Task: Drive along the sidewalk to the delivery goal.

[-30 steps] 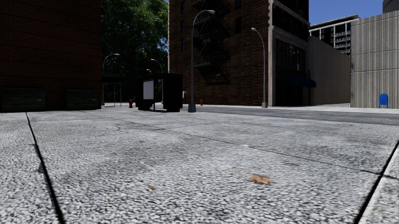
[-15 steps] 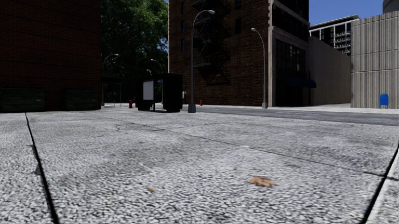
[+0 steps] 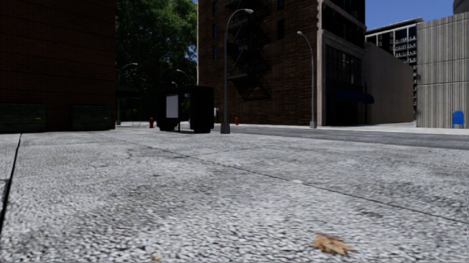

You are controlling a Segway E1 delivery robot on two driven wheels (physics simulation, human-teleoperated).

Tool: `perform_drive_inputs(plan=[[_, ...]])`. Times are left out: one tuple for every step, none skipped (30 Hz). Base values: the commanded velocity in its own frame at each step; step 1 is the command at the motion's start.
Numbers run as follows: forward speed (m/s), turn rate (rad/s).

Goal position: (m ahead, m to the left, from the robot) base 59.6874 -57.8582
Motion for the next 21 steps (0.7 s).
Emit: perform_drive_inputs(plan=[[2.00,0.00],[2.00,0.00],[2.00,0.00],[2.00,0.00],[2.00,0.00],[2.00,0.00],[2.00,0.00],[2.00,0.00],[2.00,0.00],[2.00,0.00],[2.00,0.00],[2.00,0.00],[2.00,0.00],[2.00,0.00],[2.00,0.00],[2.00,0.00],[2.00,0.00],[2.00,0.00],[2.00,0.00],[2.00,0.00],[2.00,0.07]])
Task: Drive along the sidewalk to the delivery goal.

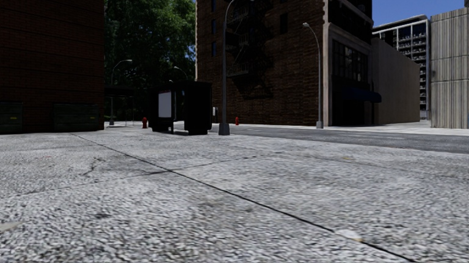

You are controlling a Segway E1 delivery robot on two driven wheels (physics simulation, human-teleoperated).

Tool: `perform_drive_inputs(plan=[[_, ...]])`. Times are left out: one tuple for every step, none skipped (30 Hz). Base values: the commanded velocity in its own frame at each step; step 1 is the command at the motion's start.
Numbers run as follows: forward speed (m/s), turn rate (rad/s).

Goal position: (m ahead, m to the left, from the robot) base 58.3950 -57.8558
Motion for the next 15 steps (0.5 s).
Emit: perform_drive_inputs(plan=[[2.00,0.16],[2.00,0.20],[2.00,0.20],[2.00,0.22],[2.00,0.22],[2.00,0.28],[2.00,0.28],[2.00,0.33],[2.00,0.34],[2.00,0.34],[2.00,0.35],[2.00,0.35],[2.00,0.35],[2.00,0.35],[2.00,0.34]])
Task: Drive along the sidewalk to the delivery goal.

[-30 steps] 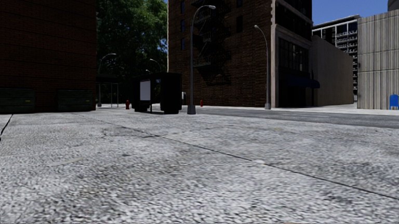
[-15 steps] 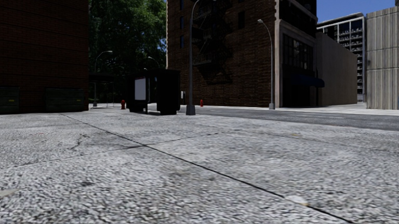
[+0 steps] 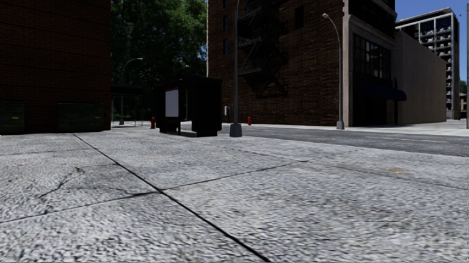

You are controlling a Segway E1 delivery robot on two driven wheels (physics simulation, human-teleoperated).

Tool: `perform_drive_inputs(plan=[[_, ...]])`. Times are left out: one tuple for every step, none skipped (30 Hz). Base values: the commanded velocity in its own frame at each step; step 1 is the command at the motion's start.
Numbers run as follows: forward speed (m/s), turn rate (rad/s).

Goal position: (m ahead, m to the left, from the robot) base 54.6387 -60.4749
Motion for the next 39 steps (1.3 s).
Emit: perform_drive_inputs(plan=[[2.00,0.32],[2.00,0.32],[2.00,0.32],[2.00,0.32],[2.00,0.32],[2.00,0.32],[2.00,0.32],[2.00,0.32],[2.00,0.32],[2.00,0.32],[2.00,0.32],[2.00,0.32],[2.00,0.32],[2.00,0.33],[2.00,0.33],[2.00,0.33],[2.00,0.33],[2.00,0.33],[2.00,0.33],[2.00,0.33],[2.00,0.33],[2.00,0.33],[2.00,0.33],[2.00,0.33],[2.00,0.33],[2.00,0.33],[2.00,0.33],[2.00,0.33],[2.00,0.33],[2.00,0.33],[2.00,0.33],[2.00,0.33],[2.00,0.33],[2.00,0.33],[2.00,0.33],[2.00,0.33],[2.00,0.33],[2.00,0.33],[2.00,0.33]])
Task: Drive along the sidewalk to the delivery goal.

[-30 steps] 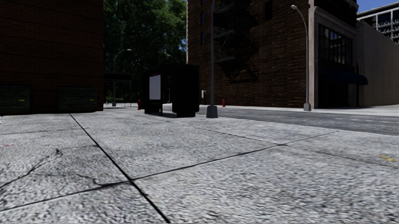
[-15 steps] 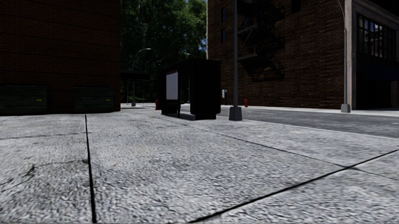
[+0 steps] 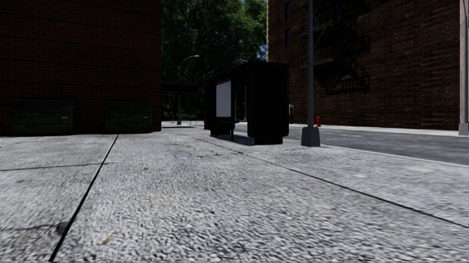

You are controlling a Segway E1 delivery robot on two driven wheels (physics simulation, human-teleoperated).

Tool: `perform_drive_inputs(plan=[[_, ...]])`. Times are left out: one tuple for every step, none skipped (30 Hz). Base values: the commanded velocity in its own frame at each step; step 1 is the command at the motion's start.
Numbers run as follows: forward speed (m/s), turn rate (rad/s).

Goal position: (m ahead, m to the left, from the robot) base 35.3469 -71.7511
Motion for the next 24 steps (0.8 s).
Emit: perform_drive_inputs(plan=[[2.00,0.33],[2.00,0.33],[2.00,0.33],[2.00,0.33],[2.00,0.33],[2.00,0.33],[2.00,0.33],[2.00,0.33],[2.00,0.33],[2.00,0.33],[2.00,0.33],[2.00,0.33],[2.00,0.33],[2.00,0.33],[2.00,0.33],[2.00,0.33],[2.00,0.33],[2.00,0.33],[2.00,0.33],[2.00,0.33],[2.00,0.33],[2.00,0.33],[2.00,0.33],[2.00,0.33]])
